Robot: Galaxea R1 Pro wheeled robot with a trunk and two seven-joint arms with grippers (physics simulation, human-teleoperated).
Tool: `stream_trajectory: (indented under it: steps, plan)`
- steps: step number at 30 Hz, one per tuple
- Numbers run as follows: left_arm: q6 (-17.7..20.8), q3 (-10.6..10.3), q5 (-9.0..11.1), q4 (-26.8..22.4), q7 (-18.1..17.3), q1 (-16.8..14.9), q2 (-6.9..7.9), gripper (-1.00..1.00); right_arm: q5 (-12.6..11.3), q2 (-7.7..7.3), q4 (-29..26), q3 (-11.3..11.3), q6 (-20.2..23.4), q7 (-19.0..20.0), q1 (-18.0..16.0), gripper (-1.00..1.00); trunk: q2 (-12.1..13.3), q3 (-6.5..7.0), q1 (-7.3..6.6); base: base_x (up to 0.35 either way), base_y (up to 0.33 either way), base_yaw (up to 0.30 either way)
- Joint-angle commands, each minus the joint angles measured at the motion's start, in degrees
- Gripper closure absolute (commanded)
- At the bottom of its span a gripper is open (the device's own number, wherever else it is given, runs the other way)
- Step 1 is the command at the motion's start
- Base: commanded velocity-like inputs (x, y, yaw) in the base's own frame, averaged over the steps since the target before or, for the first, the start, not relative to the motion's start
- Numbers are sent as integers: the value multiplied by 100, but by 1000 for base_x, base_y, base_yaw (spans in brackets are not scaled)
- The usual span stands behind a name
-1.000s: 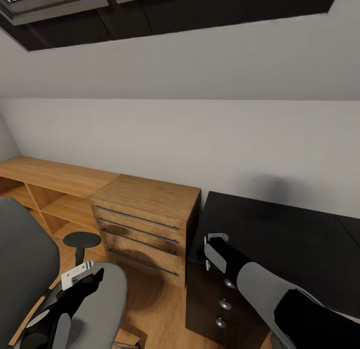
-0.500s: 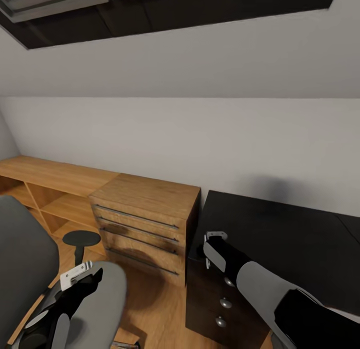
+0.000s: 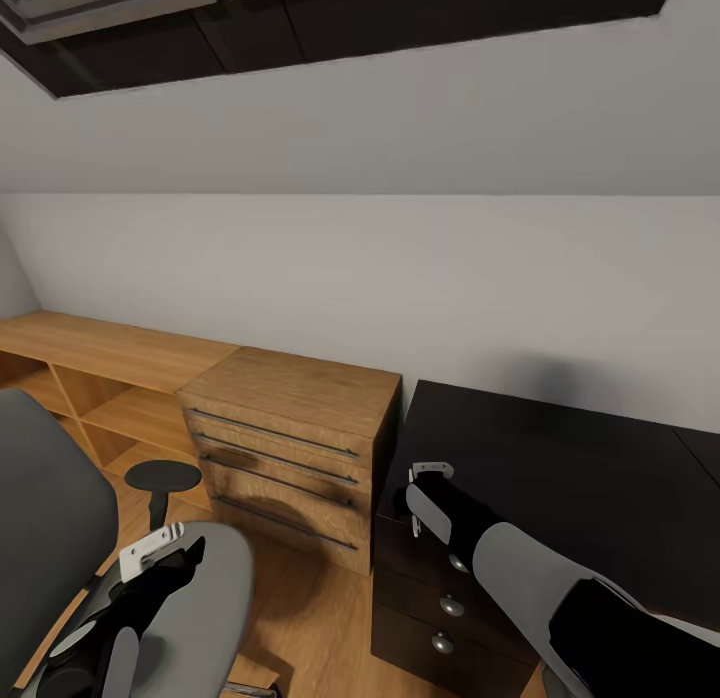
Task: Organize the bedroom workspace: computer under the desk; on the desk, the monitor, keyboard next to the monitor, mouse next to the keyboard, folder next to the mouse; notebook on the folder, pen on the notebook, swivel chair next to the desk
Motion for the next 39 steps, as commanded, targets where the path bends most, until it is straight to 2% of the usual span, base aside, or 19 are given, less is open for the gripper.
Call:
stream_trajectory:
  steps: [1,2,24,28,39]
  plan:
    - [32,10,60,-8,15,-5,-5,-100,-71,-6,165,48,18,-37,-3,-100,-2,-8,1,0,0,0]
    - [33,11,60,-8,15,-5,-5,-100,-70,-6,163,48,18,-37,-3,100,-2,-8,1,0,0,0]
    - [31,19,60,-8,15,-5,-5,-100,-66,-13,156,48,18,-46,-3,100,-2,-8,1,0,0,0]
    - [29,19,60,-7,15,-5,-5,-100,-66,-14,156,48,18,-46,-3,100,158,64,-87,0,0,0]
    - [28,19,60,-6,15,-5,-5,-100,-66,-15,156,48,18,-46,-3,100,158,64,-87,0,0,0]
